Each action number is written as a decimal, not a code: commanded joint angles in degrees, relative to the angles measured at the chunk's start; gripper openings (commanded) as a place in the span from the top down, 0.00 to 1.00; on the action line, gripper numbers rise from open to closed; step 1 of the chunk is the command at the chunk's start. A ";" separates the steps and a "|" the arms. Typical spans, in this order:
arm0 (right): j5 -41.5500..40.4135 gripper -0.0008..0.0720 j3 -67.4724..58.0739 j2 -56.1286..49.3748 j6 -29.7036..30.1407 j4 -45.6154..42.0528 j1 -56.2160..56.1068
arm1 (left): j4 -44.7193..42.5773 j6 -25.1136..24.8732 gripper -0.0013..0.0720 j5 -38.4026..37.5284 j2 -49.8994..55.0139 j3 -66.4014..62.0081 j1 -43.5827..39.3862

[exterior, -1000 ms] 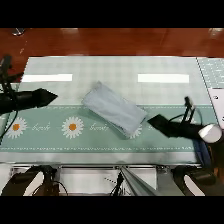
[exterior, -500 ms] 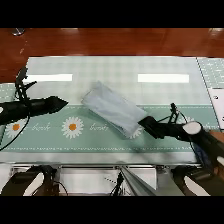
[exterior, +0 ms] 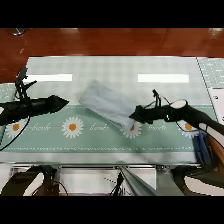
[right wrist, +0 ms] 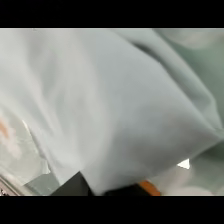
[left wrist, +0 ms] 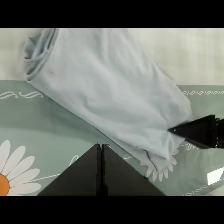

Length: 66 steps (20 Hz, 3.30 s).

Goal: Fold the shirts.

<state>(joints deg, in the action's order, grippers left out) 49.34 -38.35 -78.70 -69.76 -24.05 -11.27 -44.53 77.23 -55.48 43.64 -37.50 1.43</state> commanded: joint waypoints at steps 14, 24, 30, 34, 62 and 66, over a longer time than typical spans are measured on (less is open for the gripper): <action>32.68 0.95 -62.55 -1.31 -13.81 -25.42 24.72 | 1.07 0.00 0.95 0.02 0.02 -0.02 -0.04; 50.27 0.95 -63.14 4.87 -19.32 -30.84 56.11 | 1.07 -0.02 0.95 0.13 0.02 -0.02 -0.02; 56.98 0.95 -52.63 16.04 -21.53 -43.12 68.89 | 1.07 -0.04 0.95 4.26 0.02 -0.02 -0.04; 56.96 0.95 -40.79 27.69 -23.63 -59.08 76.67 | 1.07 -0.04 0.95 6.43 0.02 -0.02 -0.04; 8.07 0.95 -25.03 17.86 -16.39 -44.41 16.09 | -18.75 3.21 0.96 5.88 15.23 -33.51 -15.50; 14.05 0.95 -26.36 5.01 -20.17 -58.60 6.36 | -36.96 24.13 0.95 4.20 16.06 -23.87 -17.84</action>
<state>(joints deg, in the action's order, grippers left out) 59.05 -63.77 -64.97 -88.12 -74.35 3.62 -67.96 87.02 -49.45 58.39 -64.90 -14.06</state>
